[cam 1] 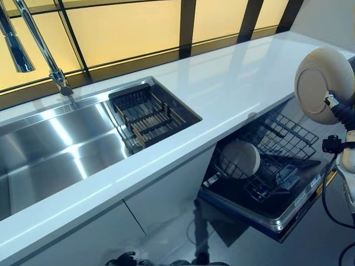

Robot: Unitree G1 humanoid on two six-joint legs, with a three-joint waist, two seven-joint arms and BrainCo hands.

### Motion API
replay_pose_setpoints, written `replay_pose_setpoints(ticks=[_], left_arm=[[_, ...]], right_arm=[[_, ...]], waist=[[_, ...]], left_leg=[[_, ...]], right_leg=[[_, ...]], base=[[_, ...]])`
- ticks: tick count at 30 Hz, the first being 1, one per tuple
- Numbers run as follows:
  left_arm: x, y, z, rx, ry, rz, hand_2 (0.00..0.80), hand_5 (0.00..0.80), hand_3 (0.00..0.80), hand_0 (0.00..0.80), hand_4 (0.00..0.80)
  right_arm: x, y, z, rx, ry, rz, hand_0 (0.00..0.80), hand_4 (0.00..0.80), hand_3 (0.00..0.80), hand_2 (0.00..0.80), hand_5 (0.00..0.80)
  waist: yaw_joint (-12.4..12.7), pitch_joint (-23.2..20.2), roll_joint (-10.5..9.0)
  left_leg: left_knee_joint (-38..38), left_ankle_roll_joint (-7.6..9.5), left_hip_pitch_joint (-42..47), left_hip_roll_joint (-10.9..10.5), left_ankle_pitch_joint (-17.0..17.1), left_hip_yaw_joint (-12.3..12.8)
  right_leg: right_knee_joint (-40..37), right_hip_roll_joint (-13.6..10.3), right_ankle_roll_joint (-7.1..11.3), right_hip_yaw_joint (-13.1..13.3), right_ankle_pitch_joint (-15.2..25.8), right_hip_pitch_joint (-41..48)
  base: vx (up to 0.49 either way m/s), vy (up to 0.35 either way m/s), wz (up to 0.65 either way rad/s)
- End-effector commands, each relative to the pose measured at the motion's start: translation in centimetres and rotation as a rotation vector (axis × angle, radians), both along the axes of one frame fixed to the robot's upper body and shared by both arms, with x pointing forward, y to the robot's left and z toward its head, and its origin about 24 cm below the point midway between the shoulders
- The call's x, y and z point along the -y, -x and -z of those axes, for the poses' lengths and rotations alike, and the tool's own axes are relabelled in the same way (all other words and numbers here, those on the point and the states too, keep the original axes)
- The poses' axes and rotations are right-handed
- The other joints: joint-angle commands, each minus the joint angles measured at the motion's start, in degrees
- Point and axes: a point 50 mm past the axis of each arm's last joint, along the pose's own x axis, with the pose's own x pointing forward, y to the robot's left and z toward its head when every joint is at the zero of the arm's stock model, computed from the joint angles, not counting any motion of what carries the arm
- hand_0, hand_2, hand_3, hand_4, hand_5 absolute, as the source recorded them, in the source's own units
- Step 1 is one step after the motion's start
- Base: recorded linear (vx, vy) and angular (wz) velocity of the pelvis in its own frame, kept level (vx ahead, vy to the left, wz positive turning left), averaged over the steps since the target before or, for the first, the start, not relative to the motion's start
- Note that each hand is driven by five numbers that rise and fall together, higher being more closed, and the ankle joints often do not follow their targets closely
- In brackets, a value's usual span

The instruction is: Take plates into dishwasher

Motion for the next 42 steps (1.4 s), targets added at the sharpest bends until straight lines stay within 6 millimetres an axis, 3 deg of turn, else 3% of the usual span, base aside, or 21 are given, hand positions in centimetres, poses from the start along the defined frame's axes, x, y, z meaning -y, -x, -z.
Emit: replay_pose_setpoints(ticks=[1,6,15,28,42], left_arm=[[-0.8,-2.2,-0.7,0.060,-0.026,0.020,0.000,0.000,0.000,0.000,0.000],[-0.9,-2.6,-0.9,0.073,-0.030,0.037,0.000,0.000,0.000,0.000,0.000],[-1.6,-4.0,-1.5,0.117,-0.045,0.046,0.000,0.000,0.000,0.000,0.000],[-1.1,-8.6,-3.6,0.277,-0.019,0.078,0.000,0.000,0.000,0.000,0.000],[-1.7,-10.3,-4.8,0.342,-0.018,0.063,0.000,0.000,0.000,0.000,0.000]], right_arm=[[0.3,-0.5,-2.7,0.011,0.065,-0.009,0.800,0.800,0.800,0.800,0.800],[0.7,-1.1,-1.9,-0.101,0.110,0.015,0.800,0.800,0.800,0.800,0.800],[1.4,-2.0,-1.9,-0.152,0.139,0.073,0.800,0.800,0.800,0.800,0.800],[2.6,-2.9,-4.8,-0.068,0.151,0.189,0.800,0.800,0.800,0.800,0.800],[3.0,-3.4,-6.3,-0.092,0.290,0.286,0.800,0.800,0.800,0.800,0.800]], waist=[[0.57,0.63,-3.18],[0.86,1.56,-2.97],[1.59,4.89,-1.98],[2.18,12.70,0.85],[3.05,16.35,2.00]], left_leg=[[0.36,1.09,-3.41,0.30,1.88,0.91],[0.43,0.62,-4.24,0.77,2.53,0.49],[1.15,-0.03,-6.87,1.39,3.61,-0.81],[2.76,-0.95,-13.04,2.27,5.19,-4.50],[3.90,-1.46,-17.11,2.71,6.93,-5.98]], right_leg=[[3.20,1.53,-1.45,-0.54,-3.24,0.57],[2.90,1.67,-1.56,-0.75,-2.95,0.12],[3.66,1.52,-1.82,-1.34,-3.08,-1.53],[11.13,1.09,-3.03,-2.54,-6.15,-9.07],[14.04,1.34,-3.40,-3.11,-6.96,-13.73]], base=[[-0.029,-0.081,-0.02],[-0.025,-0.072,-0.01],[-0.043,-0.074,0.02],[-0.080,-0.065,0.03],[-0.029,-0.024,0.01]])
